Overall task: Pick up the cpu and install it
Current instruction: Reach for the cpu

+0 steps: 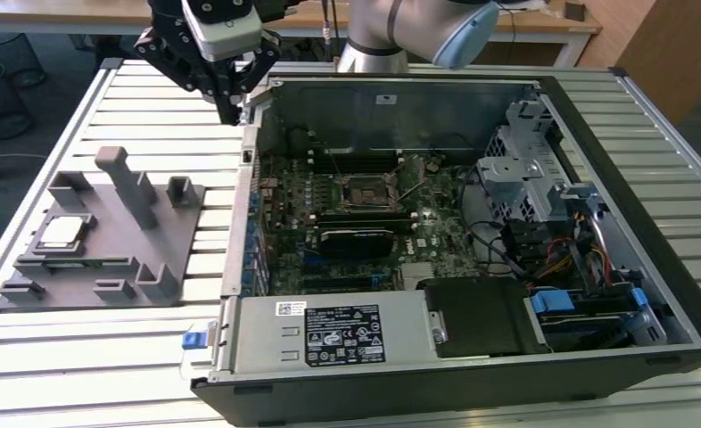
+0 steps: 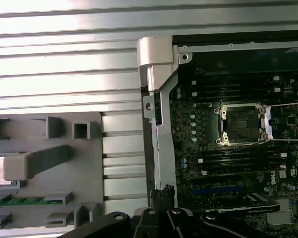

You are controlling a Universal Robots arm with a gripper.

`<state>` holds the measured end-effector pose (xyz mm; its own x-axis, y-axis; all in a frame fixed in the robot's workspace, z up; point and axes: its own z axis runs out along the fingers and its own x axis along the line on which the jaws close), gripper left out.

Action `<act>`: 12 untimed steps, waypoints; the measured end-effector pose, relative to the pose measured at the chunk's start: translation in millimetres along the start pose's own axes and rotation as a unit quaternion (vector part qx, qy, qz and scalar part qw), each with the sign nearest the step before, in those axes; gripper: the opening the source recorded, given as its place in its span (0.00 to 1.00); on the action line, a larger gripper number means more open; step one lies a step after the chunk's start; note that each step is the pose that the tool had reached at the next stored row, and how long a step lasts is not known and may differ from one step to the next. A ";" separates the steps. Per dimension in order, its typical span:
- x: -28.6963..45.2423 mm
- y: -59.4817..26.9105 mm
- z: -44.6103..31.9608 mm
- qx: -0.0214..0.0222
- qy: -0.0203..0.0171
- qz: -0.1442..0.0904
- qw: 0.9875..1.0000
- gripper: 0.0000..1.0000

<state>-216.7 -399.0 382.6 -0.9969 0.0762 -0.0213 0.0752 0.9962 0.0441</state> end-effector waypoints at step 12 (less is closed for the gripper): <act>9.3 -0.7 1.0 0.000 0.000 0.000 1.000 0.11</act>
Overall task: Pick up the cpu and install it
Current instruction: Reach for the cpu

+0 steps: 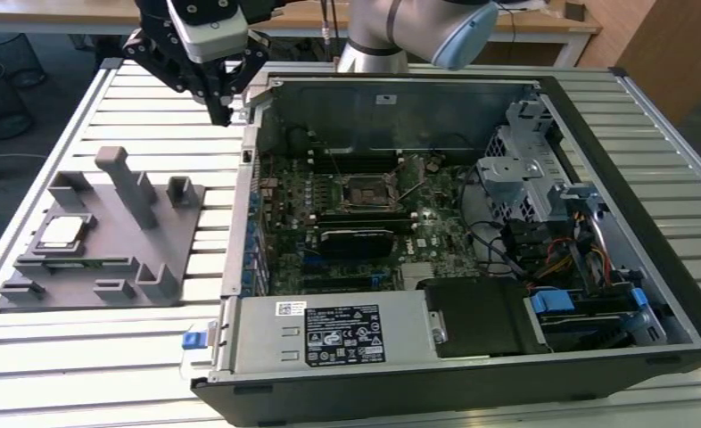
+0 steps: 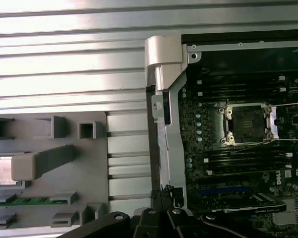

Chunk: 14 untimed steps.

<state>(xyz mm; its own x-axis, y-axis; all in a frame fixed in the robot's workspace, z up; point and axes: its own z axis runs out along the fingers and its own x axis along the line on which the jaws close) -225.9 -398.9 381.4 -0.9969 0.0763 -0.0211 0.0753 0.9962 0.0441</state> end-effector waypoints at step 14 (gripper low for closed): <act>8.6 -0.7 1.3 0.000 0.000 0.000 1.000 0.11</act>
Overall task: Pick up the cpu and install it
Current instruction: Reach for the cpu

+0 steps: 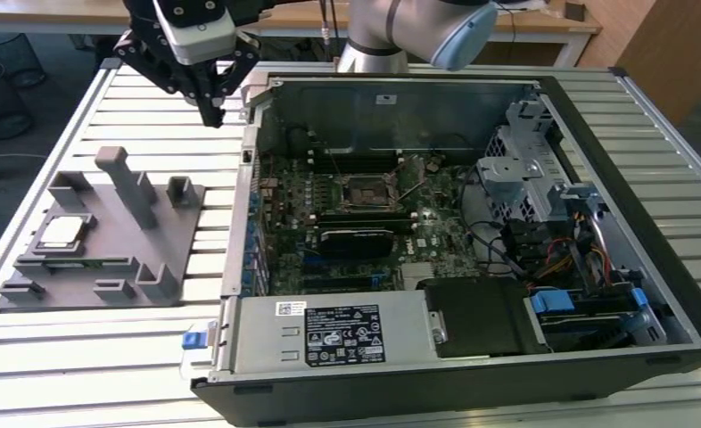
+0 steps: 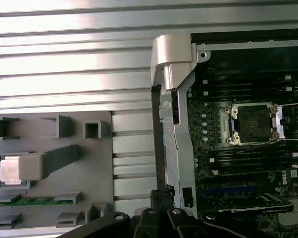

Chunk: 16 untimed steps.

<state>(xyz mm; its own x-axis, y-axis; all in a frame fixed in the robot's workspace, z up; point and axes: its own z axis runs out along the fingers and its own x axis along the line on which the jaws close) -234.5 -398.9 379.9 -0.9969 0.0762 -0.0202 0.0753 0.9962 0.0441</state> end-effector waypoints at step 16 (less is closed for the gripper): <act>11.2 -0.9 1.5 0.000 0.000 0.000 1.000 0.11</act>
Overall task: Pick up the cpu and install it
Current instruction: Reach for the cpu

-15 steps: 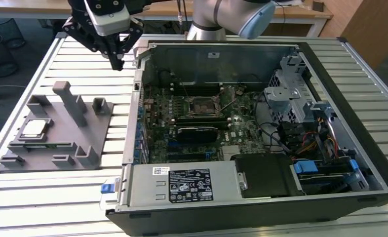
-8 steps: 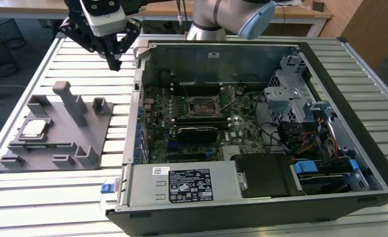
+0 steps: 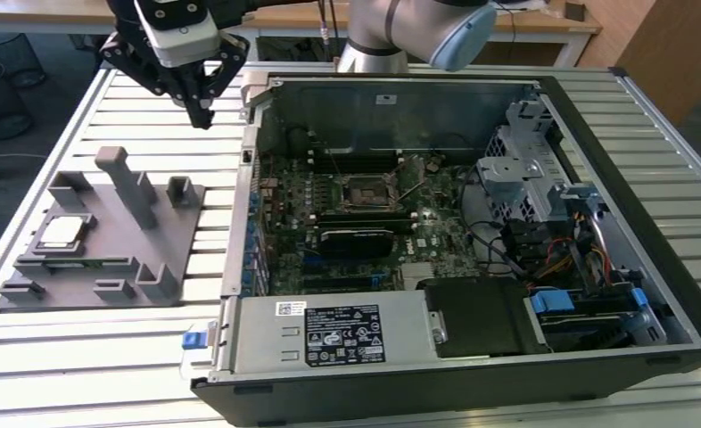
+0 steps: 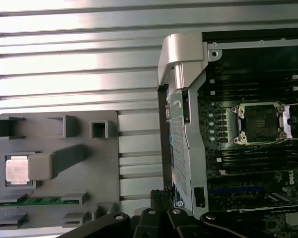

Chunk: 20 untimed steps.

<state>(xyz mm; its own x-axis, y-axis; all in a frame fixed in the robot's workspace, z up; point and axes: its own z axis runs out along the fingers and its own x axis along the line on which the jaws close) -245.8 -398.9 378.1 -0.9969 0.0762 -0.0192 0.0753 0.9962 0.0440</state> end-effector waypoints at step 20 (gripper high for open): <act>15.4 -1.3 2.0 0.000 0.000 0.000 1.000 0.11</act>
<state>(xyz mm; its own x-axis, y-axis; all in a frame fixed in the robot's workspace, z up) -261.2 -398.9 375.8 -0.9969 0.0762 -0.0184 0.0754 0.9962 0.0440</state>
